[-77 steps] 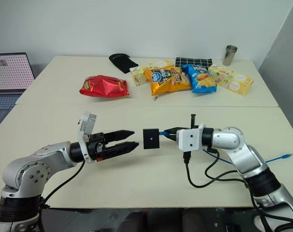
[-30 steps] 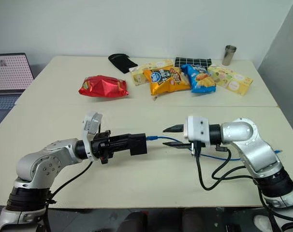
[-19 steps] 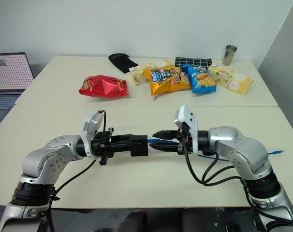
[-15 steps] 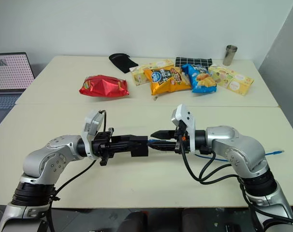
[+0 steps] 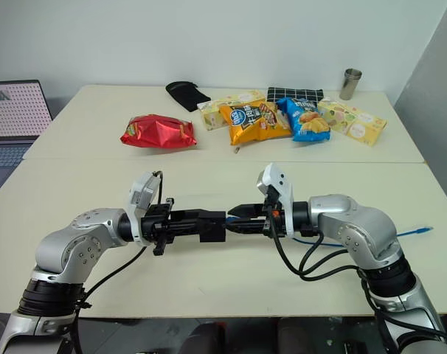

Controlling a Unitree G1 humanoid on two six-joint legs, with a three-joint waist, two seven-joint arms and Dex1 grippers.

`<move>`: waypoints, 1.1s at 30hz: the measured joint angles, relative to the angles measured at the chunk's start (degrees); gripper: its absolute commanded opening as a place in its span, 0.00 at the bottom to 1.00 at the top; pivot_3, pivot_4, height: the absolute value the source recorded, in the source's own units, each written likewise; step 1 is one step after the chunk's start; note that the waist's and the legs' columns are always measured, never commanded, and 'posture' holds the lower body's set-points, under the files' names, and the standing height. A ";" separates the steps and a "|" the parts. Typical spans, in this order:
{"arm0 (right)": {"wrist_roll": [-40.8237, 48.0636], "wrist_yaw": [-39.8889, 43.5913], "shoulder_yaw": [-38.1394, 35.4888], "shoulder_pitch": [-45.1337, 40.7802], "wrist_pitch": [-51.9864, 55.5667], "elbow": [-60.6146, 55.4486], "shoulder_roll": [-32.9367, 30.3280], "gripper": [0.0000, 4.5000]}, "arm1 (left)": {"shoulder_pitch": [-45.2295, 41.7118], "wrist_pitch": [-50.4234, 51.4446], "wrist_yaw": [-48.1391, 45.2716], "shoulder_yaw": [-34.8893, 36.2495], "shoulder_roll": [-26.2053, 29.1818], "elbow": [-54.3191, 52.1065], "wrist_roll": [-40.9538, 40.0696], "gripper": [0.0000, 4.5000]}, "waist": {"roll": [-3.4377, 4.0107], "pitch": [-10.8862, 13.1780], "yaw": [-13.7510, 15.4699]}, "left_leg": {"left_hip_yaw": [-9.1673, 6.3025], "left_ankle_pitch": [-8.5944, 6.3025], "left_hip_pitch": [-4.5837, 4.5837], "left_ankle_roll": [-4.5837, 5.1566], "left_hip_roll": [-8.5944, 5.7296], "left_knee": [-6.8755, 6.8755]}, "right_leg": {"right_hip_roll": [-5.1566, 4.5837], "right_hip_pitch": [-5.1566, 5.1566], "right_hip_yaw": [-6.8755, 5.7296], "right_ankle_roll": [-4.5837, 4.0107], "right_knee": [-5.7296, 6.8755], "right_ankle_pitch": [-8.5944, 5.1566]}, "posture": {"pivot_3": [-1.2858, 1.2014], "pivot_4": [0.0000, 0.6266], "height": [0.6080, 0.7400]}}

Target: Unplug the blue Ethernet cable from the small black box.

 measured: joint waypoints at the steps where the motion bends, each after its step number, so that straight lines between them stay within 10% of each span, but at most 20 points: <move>1: 0.03 0.16 -0.01 0.00 0.09 0.09 -0.09 0.42 | 0.00 0.00 -0.05 -0.01 -0.01 -0.11 0.00 0.17 | 0.00 0.00 0.00 | 0.00 0.00 0.00 0.00 0.00 0.00 | 0.00 0.00 0.00 0.00 0.00 0.00 | 0.52 0.24 1.00; 7: 0.42 1.50 -0.55 0.01 0.56 1.35 -0.97 0.64 | 0.00 0.00 -0.05 -0.01 -0.01 -0.34 -0.01 0.17 | 0.00 0.00 0.01 | 0.00 0.00 0.00 0.00 0.00 0.00 | 0.01 0.00 0.00 0.00 0.00 0.00 | 0.52 0.24 1.00; 24: 1.77 0.57 -2.17 0.33 3.50 3.47 1.34 0.64 | 0.02 0.00 -0.24 -0.02 -0.04 -0.37 -0.01 0.17 | 0.00 0.00 0.01 | 0.00 0.00 -0.01 0.00 0.00 -0.01 | 0.03 -0.01 0.00 0.00 -0.01 0.00 | 0.52 0.24 1.00; 33: 1.55 1.19 -2.15 0.34 3.42 3.74 1.15 0.21 | 0.03 0.02 -0.19 -0.03 -0.12 -0.49 -0.02 0.17 | 0.01 0.00 0.00 | 0.00 0.00 -0.01 0.00 -0.01 -0.01 | 0.04 -0.02 0.00 0.00 -0.01 0.00 | 0.52 0.24 1.00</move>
